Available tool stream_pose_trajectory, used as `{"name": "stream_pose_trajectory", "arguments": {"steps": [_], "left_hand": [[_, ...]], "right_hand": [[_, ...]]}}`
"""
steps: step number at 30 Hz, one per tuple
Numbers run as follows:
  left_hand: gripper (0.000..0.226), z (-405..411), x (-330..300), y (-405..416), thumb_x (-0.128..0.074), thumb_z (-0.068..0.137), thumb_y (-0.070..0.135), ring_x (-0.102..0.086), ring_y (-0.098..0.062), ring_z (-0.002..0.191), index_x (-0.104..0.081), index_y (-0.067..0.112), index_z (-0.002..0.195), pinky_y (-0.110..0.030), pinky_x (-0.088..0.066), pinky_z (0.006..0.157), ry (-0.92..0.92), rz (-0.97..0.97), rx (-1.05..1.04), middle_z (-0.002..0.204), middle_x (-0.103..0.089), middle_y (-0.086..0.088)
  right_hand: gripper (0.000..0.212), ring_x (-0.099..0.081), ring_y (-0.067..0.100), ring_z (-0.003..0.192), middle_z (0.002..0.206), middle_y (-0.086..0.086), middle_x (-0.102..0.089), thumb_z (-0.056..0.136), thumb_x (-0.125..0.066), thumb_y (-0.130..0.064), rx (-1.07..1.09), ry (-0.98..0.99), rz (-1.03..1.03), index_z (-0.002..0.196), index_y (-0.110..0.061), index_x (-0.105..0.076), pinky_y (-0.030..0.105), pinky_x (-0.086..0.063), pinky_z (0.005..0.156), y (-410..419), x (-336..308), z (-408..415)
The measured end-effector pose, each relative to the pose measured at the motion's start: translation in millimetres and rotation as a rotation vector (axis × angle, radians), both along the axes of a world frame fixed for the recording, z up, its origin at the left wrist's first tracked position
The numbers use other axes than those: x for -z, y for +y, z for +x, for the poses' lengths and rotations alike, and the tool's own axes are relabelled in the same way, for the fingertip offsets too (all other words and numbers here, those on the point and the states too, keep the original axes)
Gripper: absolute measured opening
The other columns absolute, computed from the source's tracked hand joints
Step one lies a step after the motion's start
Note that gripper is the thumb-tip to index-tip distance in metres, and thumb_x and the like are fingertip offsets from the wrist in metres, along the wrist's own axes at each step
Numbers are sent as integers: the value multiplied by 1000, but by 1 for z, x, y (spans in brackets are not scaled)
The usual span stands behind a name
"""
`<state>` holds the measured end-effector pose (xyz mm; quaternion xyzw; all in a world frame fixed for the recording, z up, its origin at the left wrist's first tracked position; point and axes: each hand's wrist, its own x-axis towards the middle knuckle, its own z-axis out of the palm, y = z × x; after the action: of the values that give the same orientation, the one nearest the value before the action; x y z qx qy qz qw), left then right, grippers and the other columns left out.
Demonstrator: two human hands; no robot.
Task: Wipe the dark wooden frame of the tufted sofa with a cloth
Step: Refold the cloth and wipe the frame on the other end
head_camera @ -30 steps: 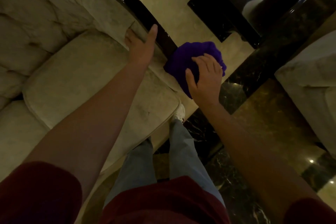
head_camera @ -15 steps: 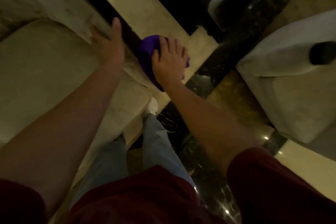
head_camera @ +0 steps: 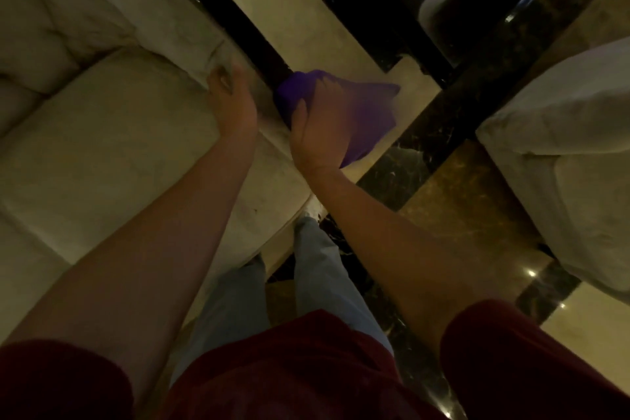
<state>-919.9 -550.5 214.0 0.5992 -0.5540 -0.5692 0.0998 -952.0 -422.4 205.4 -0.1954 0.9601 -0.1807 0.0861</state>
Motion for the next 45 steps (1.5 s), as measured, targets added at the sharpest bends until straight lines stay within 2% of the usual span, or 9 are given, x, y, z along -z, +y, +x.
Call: {"name": "stream_pose_trajectory", "arguments": {"steps": [5, 13, 19, 25, 27, 31, 34, 39, 45], "left_hand": [[52, 19, 8, -47, -36, 108, 49, -64, -28, 119, -40, 23, 153, -46, -54, 103, -32, 274, -64, 137, -60, -7], [87, 6, 13, -108, -55, 97, 59, -53, -31, 134, -15, 17, 162, -49, -47, 109, -46, 238, 40, 156, -44, -9], [99, -1, 8, -116, -42, 97, 72, -67, -30, 114, 14, 24, 163, -49, -56, 96, -138, 385, 149, 158, -44, -10], [80, 13, 14, -129, -54, 98, 62, -62, -28, 121, -28, 16, 158, -37, -50, 87, 7, 356, 35, 153, -49, -8], [68, 16, 13, -140, -49, 101, 61, -62, -23, 117, -44, 14, 150, -36, -50, 96, 65, 321, -64, 145, -56, -6], [71, 9, 10, -176, -55, 102, 52, -45, -26, 143, -33, 11, 157, -43, -36, 120, 59, 157, -63, 159, -44, -9], [65, 1, 9, -195, -56, 105, 40, -46, -28, 142, -36, 1, 153, -34, -35, 118, 38, 39, 15, 155, -47, -16], [79, 10, 13, -200, -55, 98, 61, -48, -28, 141, -35, 12, 157, -47, -41, 116, 33, 194, 53, 158, -44, -10], [82, 14, 13, -229, -60, 97, 58, -50, -27, 138, -34, 8, 156, -37, -40, 114, 48, 181, -15, 156, -46, -12]], "right_hand": [[61, -55, 34, 132, 147, 13, -58, 100, -30, -45, 173, -39, -180, 143, -9, -55, 57, -42, 110, -46, -4, -1], [60, -53, 29, 132, 147, 8, -57, 103, -28, -49, 38, 45, -136, 147, -15, -50, 48, -40, 109, -74, -10, -18], [60, -50, 29, 135, 150, 9, -53, 106, -36, -51, -124, 107, -60, 151, -13, -45, 47, -38, 114, -112, -22, -34], [61, -58, 32, 125, 143, 12, -58, 105, -36, -54, -212, 207, 85, 147, -10, -48, 47, -44, 103, -160, -36, -48], [61, -59, 32, 121, 142, 12, -59, 106, -35, -54, -251, 222, 113, 146, -11, -49, 46, -45, 99, -172, -38, -52], [61, -59, 32, 121, 141, 12, -58, 106, -34, -56, -278, 228, 139, 146, -11, -47, 45, -47, 97, -191, -40, -57], [61, -59, 32, 119, 139, 12, -60, 105, -34, -56, -295, 239, 140, 145, -11, -48, 45, -46, 96, -206, -42, -59], [62, -60, 32, 117, 134, 12, -62, 105, -32, -57, -328, 255, 156, 145, -11, -47, 46, -48, 94, -237, -43, -64], [62, -61, 32, 110, 129, 12, -64, 106, -30, -57, -351, 279, 205, 143, -10, -49, 45, -47, 89, -265, -44, -67]]}}
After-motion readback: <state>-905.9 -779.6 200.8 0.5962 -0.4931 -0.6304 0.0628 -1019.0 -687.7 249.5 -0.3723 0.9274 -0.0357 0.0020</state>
